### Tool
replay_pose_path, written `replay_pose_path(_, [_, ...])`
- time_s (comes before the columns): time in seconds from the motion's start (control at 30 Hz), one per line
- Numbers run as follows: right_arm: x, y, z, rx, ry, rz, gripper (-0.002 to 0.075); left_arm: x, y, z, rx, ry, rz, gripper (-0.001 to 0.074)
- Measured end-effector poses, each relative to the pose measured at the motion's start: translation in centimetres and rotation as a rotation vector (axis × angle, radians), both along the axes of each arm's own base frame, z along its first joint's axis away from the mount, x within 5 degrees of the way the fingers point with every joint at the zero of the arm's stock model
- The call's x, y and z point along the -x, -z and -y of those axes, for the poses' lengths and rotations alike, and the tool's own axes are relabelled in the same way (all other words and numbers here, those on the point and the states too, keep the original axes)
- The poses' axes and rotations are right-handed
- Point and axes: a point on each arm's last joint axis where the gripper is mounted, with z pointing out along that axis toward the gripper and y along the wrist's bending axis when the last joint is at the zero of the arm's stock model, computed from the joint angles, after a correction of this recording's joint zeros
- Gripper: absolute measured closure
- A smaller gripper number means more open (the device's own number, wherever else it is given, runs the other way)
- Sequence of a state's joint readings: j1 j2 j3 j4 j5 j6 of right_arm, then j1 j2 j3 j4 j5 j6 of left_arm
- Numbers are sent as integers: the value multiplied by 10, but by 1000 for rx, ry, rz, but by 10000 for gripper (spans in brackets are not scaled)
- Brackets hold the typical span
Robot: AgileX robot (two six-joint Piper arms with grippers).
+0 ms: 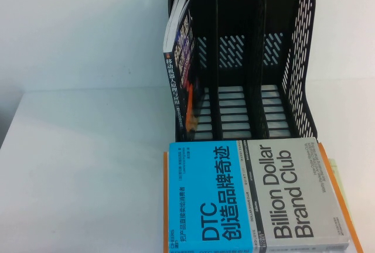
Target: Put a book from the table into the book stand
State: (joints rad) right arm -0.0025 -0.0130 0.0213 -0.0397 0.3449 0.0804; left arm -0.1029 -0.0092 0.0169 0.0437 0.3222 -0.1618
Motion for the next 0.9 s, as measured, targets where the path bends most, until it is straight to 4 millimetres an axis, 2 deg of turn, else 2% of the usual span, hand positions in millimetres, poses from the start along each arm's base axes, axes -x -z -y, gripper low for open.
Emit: replay_pose_path(0.9, [0,0,-2,-50,-4,0,728,0,0,0,0,0,-2,737])
